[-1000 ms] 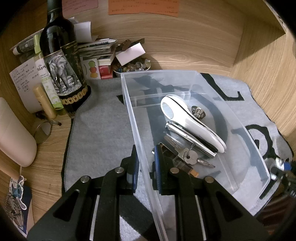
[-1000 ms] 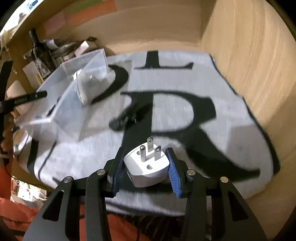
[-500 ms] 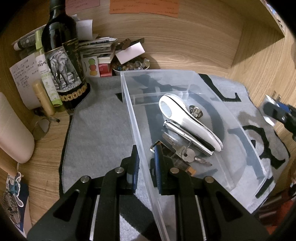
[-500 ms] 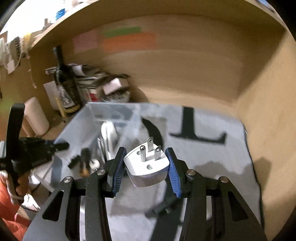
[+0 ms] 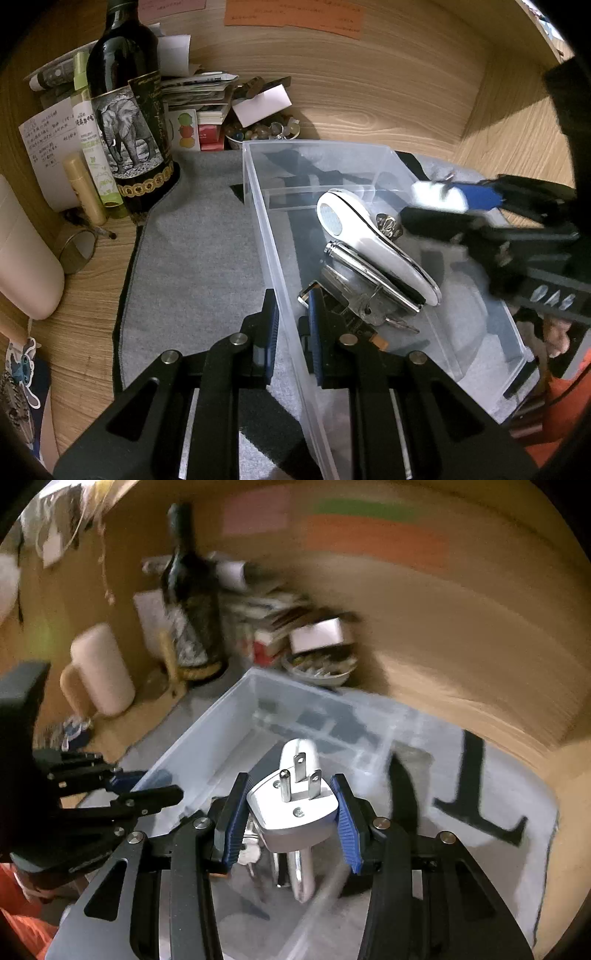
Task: Organize rigid objects
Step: 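Lower the white plug adapter into the clear box and release it, then grasp the black cylindrical item on the mat with the right gripper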
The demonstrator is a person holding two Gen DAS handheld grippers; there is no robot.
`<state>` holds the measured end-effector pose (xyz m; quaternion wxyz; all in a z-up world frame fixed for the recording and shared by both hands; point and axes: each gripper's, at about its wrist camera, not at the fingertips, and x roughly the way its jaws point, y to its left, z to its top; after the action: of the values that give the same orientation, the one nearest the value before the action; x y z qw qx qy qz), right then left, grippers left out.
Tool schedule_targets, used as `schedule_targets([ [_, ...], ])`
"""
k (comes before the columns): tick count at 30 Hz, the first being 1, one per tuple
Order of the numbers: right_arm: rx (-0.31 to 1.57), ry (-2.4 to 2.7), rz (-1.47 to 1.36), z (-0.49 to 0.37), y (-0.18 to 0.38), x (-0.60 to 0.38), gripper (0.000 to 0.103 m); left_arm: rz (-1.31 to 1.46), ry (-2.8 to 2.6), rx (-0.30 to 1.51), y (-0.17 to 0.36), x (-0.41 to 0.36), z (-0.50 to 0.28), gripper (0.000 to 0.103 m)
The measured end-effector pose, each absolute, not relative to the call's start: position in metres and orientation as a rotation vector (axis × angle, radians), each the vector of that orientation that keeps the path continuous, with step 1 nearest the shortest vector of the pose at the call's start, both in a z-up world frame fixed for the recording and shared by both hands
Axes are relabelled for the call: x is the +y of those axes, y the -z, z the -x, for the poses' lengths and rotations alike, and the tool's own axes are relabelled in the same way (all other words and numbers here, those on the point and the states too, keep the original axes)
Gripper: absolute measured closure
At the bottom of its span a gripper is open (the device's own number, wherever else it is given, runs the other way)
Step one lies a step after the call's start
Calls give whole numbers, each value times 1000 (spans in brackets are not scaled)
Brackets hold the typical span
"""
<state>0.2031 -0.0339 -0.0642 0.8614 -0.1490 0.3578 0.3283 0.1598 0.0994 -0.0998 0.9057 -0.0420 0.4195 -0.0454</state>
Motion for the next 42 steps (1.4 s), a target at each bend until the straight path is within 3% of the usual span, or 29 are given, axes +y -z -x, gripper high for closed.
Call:
schedule_targets([
  [13, 887, -713, 402, -211, 89, -8, 62, 93, 86, 863, 100, 100, -160, 88],
  [26, 716, -597, 299, -186, 48, -66, 25, 75, 77, 867, 101, 98, -160, 88],
  [33, 696, -461, 248, -172, 46, -116, 19, 59, 71, 866, 101, 97, -160, 88],
  [42, 851, -329, 210, -158, 91, -167, 19, 56, 66, 861, 102, 96, -159, 88],
])
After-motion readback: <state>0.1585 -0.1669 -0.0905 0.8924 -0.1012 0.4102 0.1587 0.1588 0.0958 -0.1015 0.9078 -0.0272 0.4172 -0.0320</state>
